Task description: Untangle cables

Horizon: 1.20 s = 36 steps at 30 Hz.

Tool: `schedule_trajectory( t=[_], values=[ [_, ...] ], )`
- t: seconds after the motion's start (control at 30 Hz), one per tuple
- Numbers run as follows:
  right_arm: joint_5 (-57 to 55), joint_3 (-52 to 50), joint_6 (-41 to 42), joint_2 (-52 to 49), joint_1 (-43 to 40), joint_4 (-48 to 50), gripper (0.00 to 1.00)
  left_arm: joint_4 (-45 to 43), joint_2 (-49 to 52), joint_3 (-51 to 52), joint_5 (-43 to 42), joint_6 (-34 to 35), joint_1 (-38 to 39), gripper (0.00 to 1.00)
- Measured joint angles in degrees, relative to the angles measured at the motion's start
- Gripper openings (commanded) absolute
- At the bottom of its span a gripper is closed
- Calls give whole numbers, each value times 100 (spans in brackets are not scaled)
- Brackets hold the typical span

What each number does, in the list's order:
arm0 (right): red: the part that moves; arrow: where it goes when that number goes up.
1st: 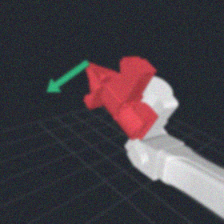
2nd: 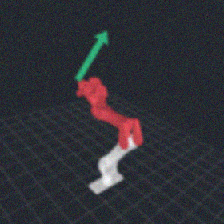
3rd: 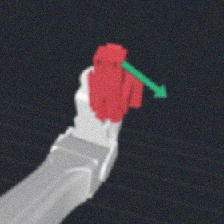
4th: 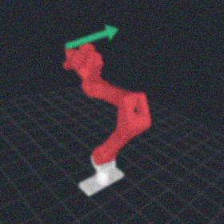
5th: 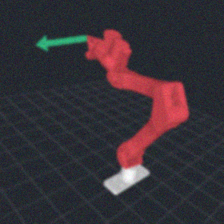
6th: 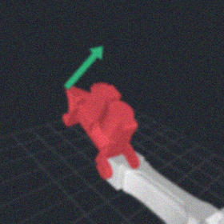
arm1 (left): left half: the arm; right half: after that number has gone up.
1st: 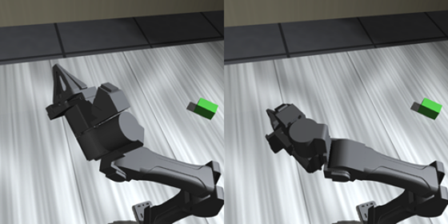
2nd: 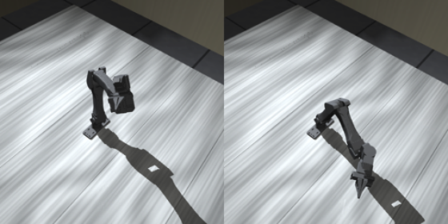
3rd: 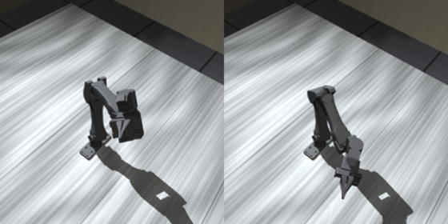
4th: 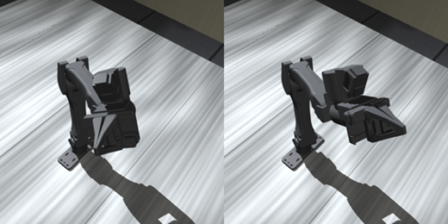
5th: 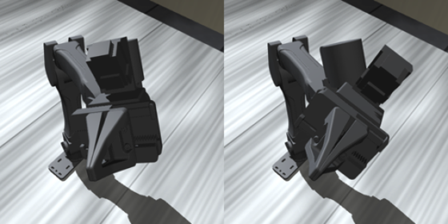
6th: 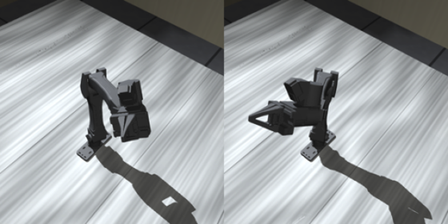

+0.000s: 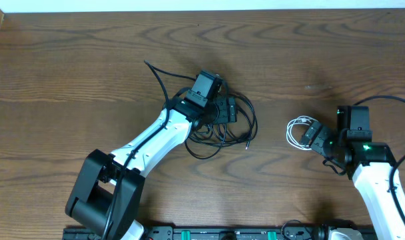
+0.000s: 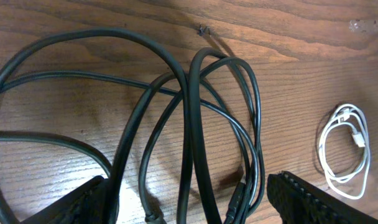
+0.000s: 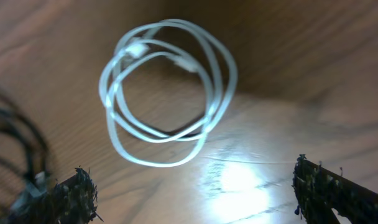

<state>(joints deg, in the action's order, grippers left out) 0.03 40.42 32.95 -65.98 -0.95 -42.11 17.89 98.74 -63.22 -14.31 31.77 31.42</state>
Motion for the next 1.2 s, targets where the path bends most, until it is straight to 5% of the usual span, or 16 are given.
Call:
schedule_trajectory(
  t=[0.17, 0.2, 1.2],
  values=[
    [-310, 0, 160, -262, 0, 66, 99, 26, 0, 0, -2, -4, 0, 88],
    [-393, 0, 186, -319, 0, 72, 99, 26, 0, 0, 0, -7, 0, 98],
    [-367, 0, 286, -1364, 0, 658, 99, 28, 0, 0, -2, -2, 0, 98]
  ],
)
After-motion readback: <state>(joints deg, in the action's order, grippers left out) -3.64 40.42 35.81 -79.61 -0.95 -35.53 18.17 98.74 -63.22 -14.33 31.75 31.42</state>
